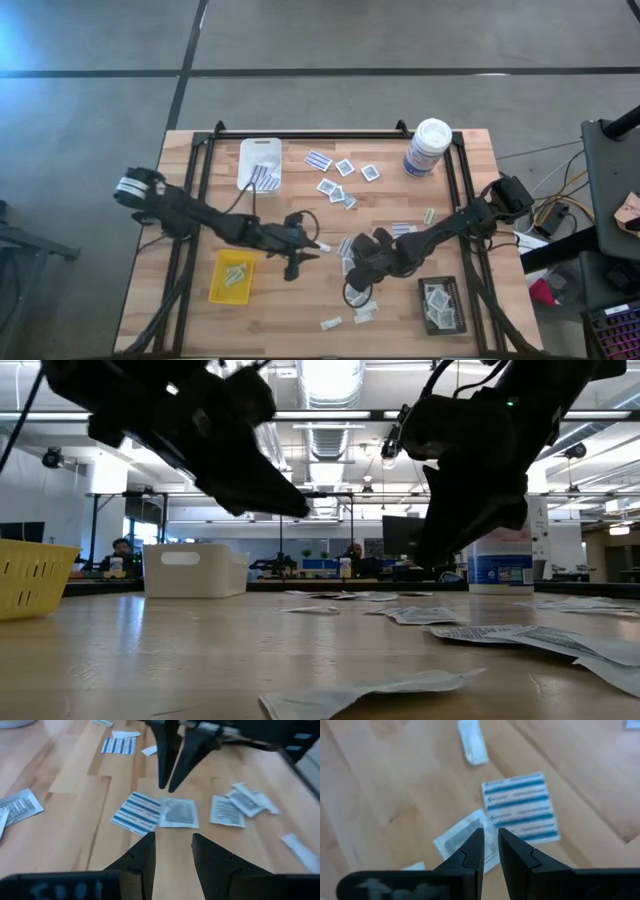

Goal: Pick & Place First Aid Supplies
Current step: Put the blue bandage into the white bin

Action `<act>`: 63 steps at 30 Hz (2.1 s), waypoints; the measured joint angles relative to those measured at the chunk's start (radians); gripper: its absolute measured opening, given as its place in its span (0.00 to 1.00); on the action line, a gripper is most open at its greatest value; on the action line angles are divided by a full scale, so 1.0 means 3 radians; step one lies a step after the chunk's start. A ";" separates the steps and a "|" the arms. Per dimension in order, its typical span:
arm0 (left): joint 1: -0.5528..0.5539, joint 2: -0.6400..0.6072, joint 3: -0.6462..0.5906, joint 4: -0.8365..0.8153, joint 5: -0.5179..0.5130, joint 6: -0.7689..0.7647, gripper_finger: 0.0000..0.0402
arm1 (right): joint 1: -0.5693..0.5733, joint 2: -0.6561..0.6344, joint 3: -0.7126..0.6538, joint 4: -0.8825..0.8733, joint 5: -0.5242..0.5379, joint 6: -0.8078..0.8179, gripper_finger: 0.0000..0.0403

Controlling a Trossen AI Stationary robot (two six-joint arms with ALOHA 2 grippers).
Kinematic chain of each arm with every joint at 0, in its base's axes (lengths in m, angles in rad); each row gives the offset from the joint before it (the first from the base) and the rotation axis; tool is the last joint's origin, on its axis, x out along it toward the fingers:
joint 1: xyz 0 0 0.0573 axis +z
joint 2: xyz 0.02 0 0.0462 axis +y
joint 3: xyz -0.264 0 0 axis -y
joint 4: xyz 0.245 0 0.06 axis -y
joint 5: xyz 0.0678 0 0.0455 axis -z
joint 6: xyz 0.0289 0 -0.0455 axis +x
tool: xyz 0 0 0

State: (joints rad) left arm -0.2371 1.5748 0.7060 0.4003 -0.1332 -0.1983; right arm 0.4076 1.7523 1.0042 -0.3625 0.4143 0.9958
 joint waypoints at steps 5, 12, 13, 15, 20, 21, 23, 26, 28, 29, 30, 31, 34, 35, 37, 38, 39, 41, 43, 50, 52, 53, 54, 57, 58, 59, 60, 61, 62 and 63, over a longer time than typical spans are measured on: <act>0.0106 0.0306 0.0215 0.0005 0.0000 0.0068 0.30 | -0.0009 0.0000 0.0000 0.0001 0.0116 -0.0001 0.13; 0.0229 0.0616 0.0440 0.0010 0.0001 0.0155 0.30 | -0.0111 0.0000 0.0000 -0.0003 0.0120 -0.0014 0.13; 0.0241 0.0659 0.0473 0.0015 0.0001 0.0162 0.30 | -0.0130 0.0000 0.0000 -0.0004 0.0120 -0.0014 0.13; 0.0254 0.0747 0.0541 0.0018 0.0000 0.0164 0.30 | -0.0166 0.0000 0.0000 -0.0011 0.0119 -0.0013 0.13; 0.0261 0.0944 0.0685 0.0023 0.0001 0.0249 0.30 | -0.0201 0.0000 -0.0003 -0.0014 0.0116 -0.0004 0.13; 0.0261 0.0979 0.0702 0.0023 0.0002 0.0252 0.30 | -0.0200 0.0000 -0.0003 -0.0013 0.0115 -0.0003 0.13; 0.0267 0.1039 0.0728 0.0018 0.0001 0.0268 0.30 | -0.0198 0.0000 -0.0004 -0.0012 0.0114 -0.0003 0.13; 0.0277 0.1131 0.0756 0.0070 0.0001 0.0288 0.30 | -0.0196 0.0000 -0.0005 -0.0014 0.0113 -0.0003 0.13; 0.0284 0.1204 0.0770 0.0156 0.0001 0.0290 0.30 | -0.0197 0.0000 -0.0005 -0.0012 0.0113 -0.0003 0.13; 0.0285 0.1239 0.0775 0.0178 0.0001 0.0291 0.30 | -0.0197 0.0000 -0.0005 -0.0013 0.0113 -0.0003 0.13; 0.0290 0.1265 0.0778 0.0185 0.0001 0.0293 0.30 | -0.0197 0.0000 -0.0005 -0.0012 0.0112 -0.0003 0.13; 0.0294 0.1298 0.0783 0.0194 0.0001 0.0293 0.30 | -0.0197 0.0000 -0.0006 -0.0012 0.0111 -0.0003 0.13; 0.0318 0.1340 0.0793 0.0205 0.0001 0.0294 0.30 | -0.0197 0.0000 -0.0008 -0.0013 0.0106 -0.0005 0.13; 0.0331 0.1354 0.0794 0.0219 0.0001 0.0293 0.30 | -0.0197 0.0000 -0.0008 -0.0013 0.0104 -0.0007 0.13; 0.0350 0.1378 0.0793 0.0190 -0.0017 0.0276 0.30 | -0.0197 0.0000 -0.0008 -0.0014 0.0104 -0.0011 0.13; 0.0360 0.1393 0.0793 0.0190 -0.0020 0.0248 0.30 | -0.0197 0.0000 -0.0009 -0.0012 0.0104 -0.0012 0.13; 0.0366 0.1407 0.0794 0.0194 -0.0021 0.0231 0.30 | -0.0197 0.0000 -0.0013 -0.0012 0.0104 -0.0015 0.13; 0.0370 0.1424 0.0796 0.0203 -0.0021 0.0204 0.30 | -0.0197 0.0000 -0.0015 -0.0015 0.0103 -0.0043 0.13; 0.0371 0.1451 0.0797 0.0209 -0.0025 0.0194 0.30 | -0.0197 0.0000 -0.0015 -0.0015 0.0102 -0.0131 0.13; 0.0371 0.1432 0.0810 -0.0099 -0.0073 -0.0108 0.30 | -0.0205 0.0000 -0.0015 -0.0038 0.0104 -0.0102 0.13; 0.0371 0.1432 0.0810 -0.0142 -0.0075 -0.0197 0.30 | -0.0223 0.0000 -0.0015 -0.0101 0.0104 -0.0101 0.13; 0.0371 0.1432 0.0810 -0.0158 -0.0075 -0.0236 0.30 | -0.0235 0.0000 -0.0015 -0.0140 0.0103 -0.0100 0.13; 0.0371 0.1433 0.0809 -0.0179 -0.0077 -0.0283 0.30 | -0.0251 0.0000 -0.0015 -0.0187 0.0104 -0.0095 0.13; 0.0371 0.1437 0.0807 -0.0220 -0.0080 -0.0411 0.30 | -0.0310 0.0000 -0.0015 -0.0303 0.0089 -0.0088 0.13; 0.0371 0.1437 0.0807 -0.0237 -0.0082 -0.0449 0.30 | -0.0340 0.0000 -0.0015 -0.0330 0.0059 -0.0088 0.13; 0.0371 0.1438 0.0805 -0.0249 -0.0082 -0.0475 0.30 | -0.0371 0.0000 -0.0015 -0.0348 0.0014 -0.0090 0.14; 0.0371 0.1439 0.0804 -0.0259 -0.0082 -0.0494 0.30 | -0.0411 0.0000 -0.0015 -0.0354 -0.0049 -0.0099 0.15; 0.0371 0.1440 0.0802 -0.0261 -0.0082 -0.0511 0.30 | -0.0455 0.0000 -0.0015 -0.0355 -0.0119 -0.0117 0.16; 0.0371 0.1440 0.0802 -0.0262 -0.0082 -0.0527 0.30 | -0.0500 0.0000 -0.0015 -0.0355 -0.0196 -0.0152 0.17; 0.0371 0.1440 0.0802 -0.0262 -0.0082 -0.0546 0.30 | -0.0549 0.0000 -0.0015 -0.0355 -0.0283 -0.0195 0.18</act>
State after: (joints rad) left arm -0.1257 2.0068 0.9466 0.3218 -0.1577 -0.3622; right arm 0.2429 1.7523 0.9997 -0.4690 0.3293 0.9375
